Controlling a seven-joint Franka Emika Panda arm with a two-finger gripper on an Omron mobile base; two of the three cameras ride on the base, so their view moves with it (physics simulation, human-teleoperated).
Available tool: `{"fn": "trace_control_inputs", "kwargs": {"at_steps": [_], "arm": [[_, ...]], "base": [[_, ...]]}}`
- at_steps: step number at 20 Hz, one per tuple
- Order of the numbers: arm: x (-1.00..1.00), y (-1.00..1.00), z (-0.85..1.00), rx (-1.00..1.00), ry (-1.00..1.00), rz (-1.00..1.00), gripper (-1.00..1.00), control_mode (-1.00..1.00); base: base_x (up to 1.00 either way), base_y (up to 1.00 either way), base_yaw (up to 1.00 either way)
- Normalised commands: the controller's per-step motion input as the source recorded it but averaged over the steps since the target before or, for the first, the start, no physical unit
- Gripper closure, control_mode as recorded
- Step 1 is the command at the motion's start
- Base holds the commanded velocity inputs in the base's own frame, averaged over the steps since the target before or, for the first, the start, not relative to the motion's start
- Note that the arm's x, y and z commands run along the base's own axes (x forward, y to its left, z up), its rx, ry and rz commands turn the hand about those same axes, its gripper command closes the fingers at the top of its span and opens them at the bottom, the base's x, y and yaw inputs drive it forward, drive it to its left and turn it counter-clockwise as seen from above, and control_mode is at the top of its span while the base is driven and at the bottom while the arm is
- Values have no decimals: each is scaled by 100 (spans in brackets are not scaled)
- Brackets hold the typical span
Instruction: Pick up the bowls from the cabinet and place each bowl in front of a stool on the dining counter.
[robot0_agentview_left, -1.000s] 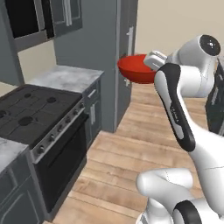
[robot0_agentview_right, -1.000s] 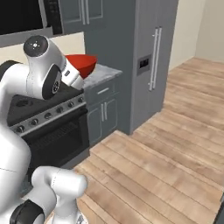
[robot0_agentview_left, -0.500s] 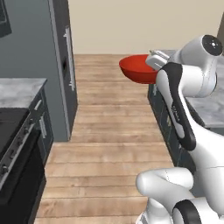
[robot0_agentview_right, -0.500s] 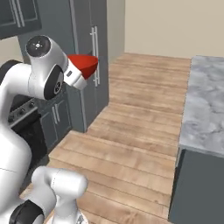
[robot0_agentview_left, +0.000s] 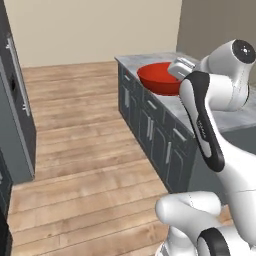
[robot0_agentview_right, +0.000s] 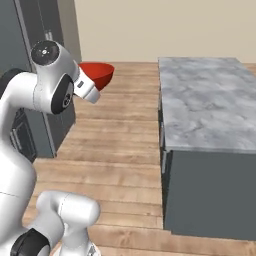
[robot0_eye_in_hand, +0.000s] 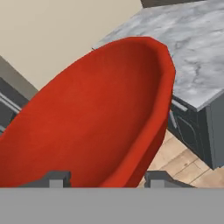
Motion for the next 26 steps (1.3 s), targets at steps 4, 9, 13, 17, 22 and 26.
{"fn": "trace_control_inputs", "kwargs": {"at_steps": [4, 9, 13, 17, 22, 26], "arm": [[0, 0, 0, 0, 0, 0, 100, 100], [0, 0, 0, 0, 0, 0, 100, 100], [0, 0, 0, 0, 0, 0, 100, 100], [0, 0, 0, 0, 0, 0, 100, 100], [0, 0, 0, 0, 0, 0, 100, 100], [0, 0, 0, 0, 0, 0, 100, 100]], "base": [[0, -57, -31], [7, -97, -24], [33, -94, -27], [55, -100, -28], [77, -100, -29], [80, -100, -29]]}}
